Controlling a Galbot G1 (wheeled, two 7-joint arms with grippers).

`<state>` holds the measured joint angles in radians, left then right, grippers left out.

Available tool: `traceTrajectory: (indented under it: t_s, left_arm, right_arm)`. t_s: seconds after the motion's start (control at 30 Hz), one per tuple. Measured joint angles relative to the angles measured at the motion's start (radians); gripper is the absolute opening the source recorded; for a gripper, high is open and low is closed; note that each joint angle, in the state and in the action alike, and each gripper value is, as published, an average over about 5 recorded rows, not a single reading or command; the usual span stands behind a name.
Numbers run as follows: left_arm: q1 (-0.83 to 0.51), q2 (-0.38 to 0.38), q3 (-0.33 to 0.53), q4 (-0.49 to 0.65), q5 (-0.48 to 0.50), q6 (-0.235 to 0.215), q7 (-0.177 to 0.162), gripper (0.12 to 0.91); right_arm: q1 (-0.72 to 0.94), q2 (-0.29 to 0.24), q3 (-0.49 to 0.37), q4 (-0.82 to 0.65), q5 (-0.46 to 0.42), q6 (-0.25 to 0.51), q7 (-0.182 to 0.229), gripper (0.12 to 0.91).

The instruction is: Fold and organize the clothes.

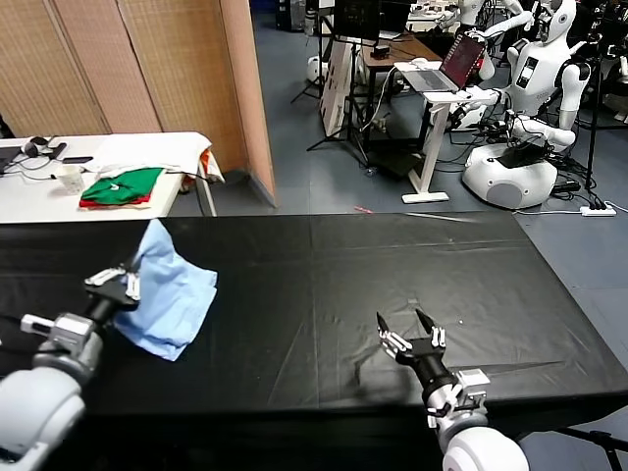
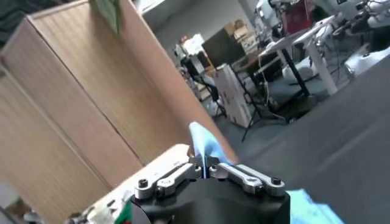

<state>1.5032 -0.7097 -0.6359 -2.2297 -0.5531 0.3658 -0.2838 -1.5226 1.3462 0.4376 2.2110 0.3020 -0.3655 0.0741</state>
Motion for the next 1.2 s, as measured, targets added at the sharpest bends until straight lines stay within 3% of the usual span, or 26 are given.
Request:
traceTrajectory:
  t_s: [0.13,0.23,0.47,0.8,0.9,1.03,1.2]
  left_arm:
    - [-0.028,-0.099,0.135,-0.071,-0.140,0.039,-0.060,0.163]
    - [-0.050,-0.180,0.234,-0.091,-0.185,0.039,-0.074,0.163]
    - [-0.142,-0.346,0.418,-0.044,-0.176,0.008,-0.045,0.163]
    - [-0.288,-0.496,0.570,0.103,-0.108,-0.012,-0.022,0.180]
    - [-0.314,-0.508,0.591,0.125,-0.106,-0.025,-0.005,0.300]
    - [-0.342,-0.507,0.598,0.144,-0.079,-0.064,0.034,0.560]
    - [-0.353,-0.483,0.580,0.156,-0.013,-0.115,0.070,0.831]
  right_arm:
    - [-0.005,0.003,0.000,0.003,-0.014,-0.001,0.000,0.907]
    - [-0.003,0.001,0.000,0.001,-0.013,-0.002,-0.003,0.907]
    - [-0.005,-0.001,-0.006,0.010,0.032,-0.027,-0.008,0.907]
    - [-0.008,-0.029,-0.030,0.044,0.127,-0.100,-0.016,0.907]
    - [0.003,-0.049,-0.035,0.045,0.168,-0.128,-0.023,0.907]
    - [0.028,-0.073,-0.056,0.030,0.217,-0.160,-0.029,0.907]
    - [0.076,-0.072,-0.088,-0.011,0.270,-0.173,0.006,0.907]
